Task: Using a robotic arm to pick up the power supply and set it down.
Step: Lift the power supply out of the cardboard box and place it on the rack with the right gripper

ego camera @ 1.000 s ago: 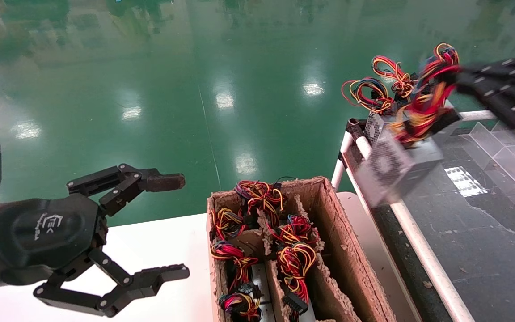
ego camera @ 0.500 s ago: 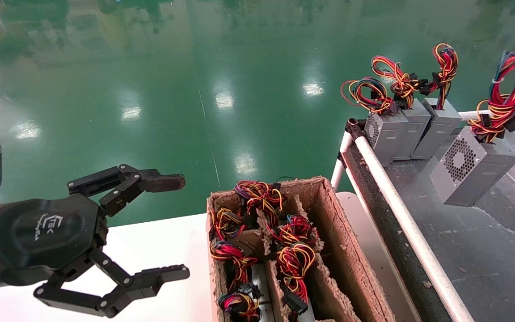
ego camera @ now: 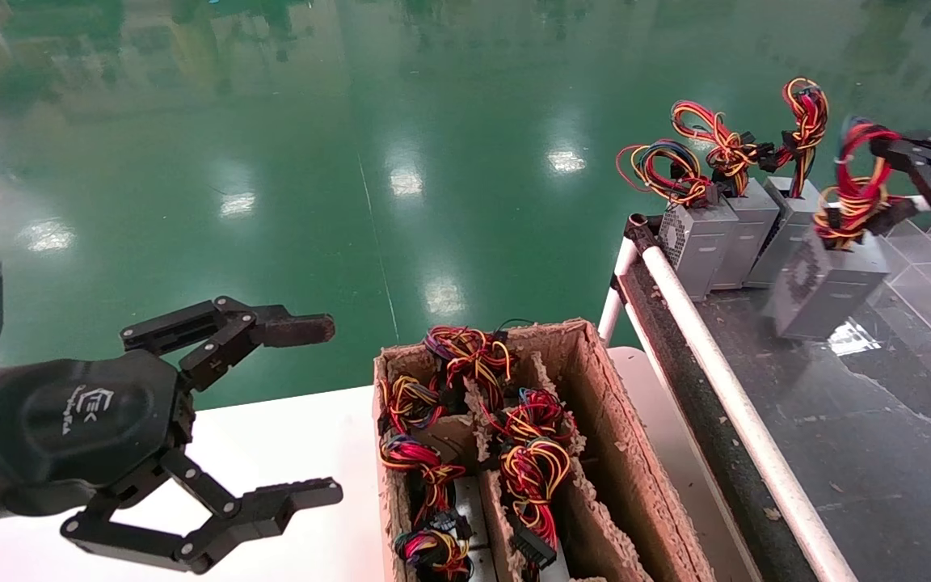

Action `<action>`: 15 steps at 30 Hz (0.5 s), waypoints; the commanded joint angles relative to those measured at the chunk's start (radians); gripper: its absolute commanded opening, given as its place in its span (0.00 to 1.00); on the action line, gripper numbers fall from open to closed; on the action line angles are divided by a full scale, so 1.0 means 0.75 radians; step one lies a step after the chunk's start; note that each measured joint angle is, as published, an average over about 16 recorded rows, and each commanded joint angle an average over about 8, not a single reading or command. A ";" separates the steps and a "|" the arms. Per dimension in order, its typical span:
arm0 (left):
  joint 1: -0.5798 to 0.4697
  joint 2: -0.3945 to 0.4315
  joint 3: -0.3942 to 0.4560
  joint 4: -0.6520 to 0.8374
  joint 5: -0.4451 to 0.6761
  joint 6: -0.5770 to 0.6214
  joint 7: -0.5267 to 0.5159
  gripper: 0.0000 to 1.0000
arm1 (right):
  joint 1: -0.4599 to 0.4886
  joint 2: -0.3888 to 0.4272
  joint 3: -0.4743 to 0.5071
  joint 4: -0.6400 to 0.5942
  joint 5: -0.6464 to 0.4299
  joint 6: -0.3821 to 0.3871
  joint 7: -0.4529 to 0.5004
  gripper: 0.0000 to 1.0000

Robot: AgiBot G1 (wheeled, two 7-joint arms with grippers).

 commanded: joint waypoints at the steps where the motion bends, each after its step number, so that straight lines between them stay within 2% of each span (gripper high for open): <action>1: 0.000 0.000 0.000 0.000 0.000 0.000 0.000 1.00 | 0.012 -0.022 -0.003 -0.014 -0.004 -0.002 -0.007 0.00; 15: 0.000 0.000 0.000 0.000 0.000 0.000 0.000 1.00 | 0.032 -0.156 -0.022 -0.072 -0.027 -0.022 -0.043 0.00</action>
